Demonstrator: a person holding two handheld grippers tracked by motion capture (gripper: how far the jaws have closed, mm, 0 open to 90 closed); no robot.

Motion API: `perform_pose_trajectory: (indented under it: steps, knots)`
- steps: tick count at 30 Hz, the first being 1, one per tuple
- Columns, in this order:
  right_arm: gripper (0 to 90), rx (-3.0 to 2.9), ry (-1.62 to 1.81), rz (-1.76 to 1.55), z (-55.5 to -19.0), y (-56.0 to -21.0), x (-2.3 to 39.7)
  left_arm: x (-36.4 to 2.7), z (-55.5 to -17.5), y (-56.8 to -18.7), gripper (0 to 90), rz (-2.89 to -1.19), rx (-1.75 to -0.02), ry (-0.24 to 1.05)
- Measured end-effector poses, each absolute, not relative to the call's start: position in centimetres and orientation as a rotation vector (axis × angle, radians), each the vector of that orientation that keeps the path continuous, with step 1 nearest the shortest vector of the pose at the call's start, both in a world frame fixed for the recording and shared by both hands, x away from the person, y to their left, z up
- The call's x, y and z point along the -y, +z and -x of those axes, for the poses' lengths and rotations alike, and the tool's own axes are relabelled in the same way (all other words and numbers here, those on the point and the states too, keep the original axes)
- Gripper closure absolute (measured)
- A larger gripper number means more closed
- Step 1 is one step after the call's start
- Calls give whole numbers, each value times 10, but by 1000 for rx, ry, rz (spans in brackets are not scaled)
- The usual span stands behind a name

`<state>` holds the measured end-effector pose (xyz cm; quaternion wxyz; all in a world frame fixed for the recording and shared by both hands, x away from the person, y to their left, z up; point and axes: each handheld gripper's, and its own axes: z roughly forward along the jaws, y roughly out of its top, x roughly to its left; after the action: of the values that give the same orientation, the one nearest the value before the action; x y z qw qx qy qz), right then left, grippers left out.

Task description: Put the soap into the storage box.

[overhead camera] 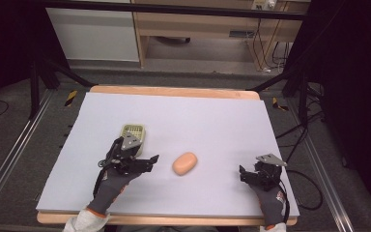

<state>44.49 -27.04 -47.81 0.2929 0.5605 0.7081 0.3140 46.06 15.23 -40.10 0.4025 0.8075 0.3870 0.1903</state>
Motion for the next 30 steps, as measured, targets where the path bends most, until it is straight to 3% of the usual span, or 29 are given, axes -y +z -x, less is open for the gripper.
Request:
perform_pose_trajectory:
  steps: [30]
  knots:
    - [87,-1898,844,-1479,-444,-476,268,-102,-471,-413,209,-2157,-893,419]
